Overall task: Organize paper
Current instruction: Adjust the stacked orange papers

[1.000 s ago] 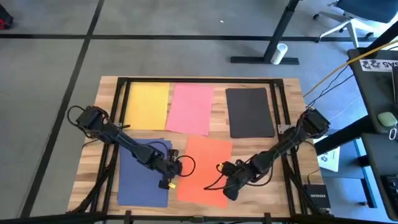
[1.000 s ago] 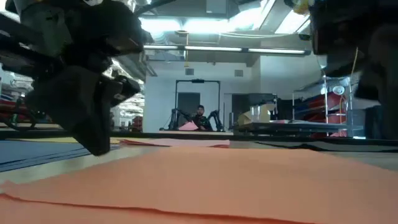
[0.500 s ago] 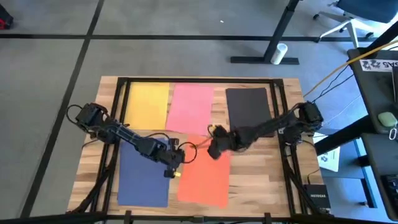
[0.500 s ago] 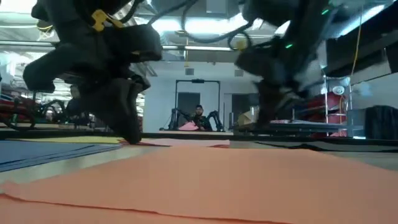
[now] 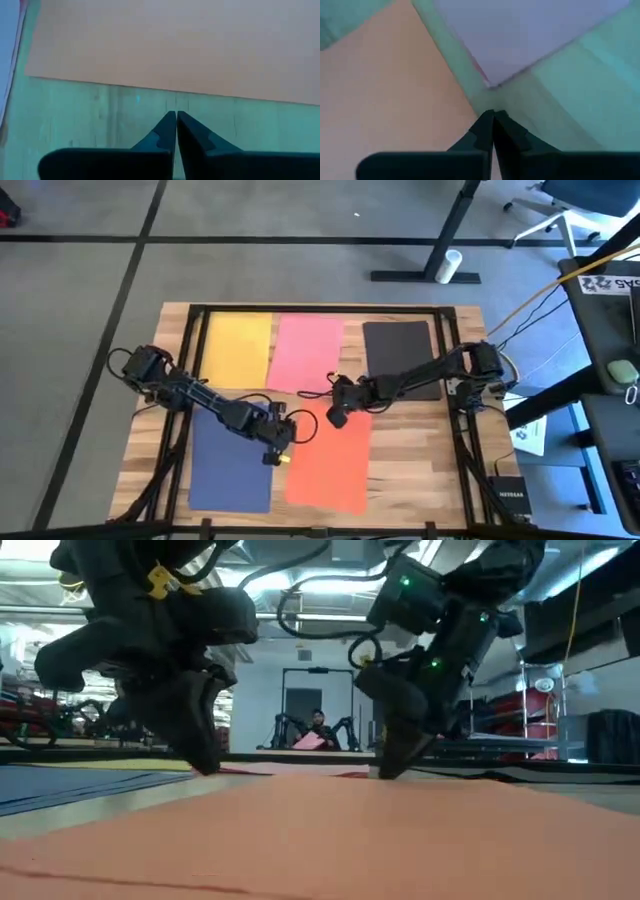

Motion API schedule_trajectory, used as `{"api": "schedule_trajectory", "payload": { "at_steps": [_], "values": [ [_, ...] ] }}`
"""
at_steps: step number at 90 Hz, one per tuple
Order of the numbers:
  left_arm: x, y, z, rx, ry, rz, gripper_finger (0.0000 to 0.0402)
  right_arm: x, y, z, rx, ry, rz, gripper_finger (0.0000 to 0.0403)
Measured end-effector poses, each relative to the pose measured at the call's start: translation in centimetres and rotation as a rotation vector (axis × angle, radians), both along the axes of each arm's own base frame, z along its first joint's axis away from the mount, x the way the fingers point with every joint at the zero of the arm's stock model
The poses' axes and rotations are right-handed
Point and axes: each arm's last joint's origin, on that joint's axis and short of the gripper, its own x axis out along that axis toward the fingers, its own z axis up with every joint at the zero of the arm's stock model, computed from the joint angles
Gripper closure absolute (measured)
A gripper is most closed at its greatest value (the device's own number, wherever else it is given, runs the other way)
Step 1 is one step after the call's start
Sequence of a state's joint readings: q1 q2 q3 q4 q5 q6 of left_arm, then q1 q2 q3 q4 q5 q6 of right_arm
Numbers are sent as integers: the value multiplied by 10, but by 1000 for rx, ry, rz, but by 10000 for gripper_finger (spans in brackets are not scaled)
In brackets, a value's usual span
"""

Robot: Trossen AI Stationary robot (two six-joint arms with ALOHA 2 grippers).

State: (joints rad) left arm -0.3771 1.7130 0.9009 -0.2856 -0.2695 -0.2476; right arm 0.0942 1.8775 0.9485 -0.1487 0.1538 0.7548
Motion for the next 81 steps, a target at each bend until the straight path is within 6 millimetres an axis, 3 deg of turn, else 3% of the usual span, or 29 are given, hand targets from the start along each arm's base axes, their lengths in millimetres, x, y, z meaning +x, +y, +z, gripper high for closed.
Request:
{"api": "schedule_trajectory", "payload": {
  "at_steps": [43,70,81],
  "values": [
    [-3,-2,-1,-15,28,-8,401,4,8,9,51,-32,105,403],
    [-10,-14,-2,-29,60,-65,401,0,13,69,-55,-23,153,403],
    [-14,-24,-2,-63,75,-110,402,-13,35,89,-60,22,207,403]
  ]
}}
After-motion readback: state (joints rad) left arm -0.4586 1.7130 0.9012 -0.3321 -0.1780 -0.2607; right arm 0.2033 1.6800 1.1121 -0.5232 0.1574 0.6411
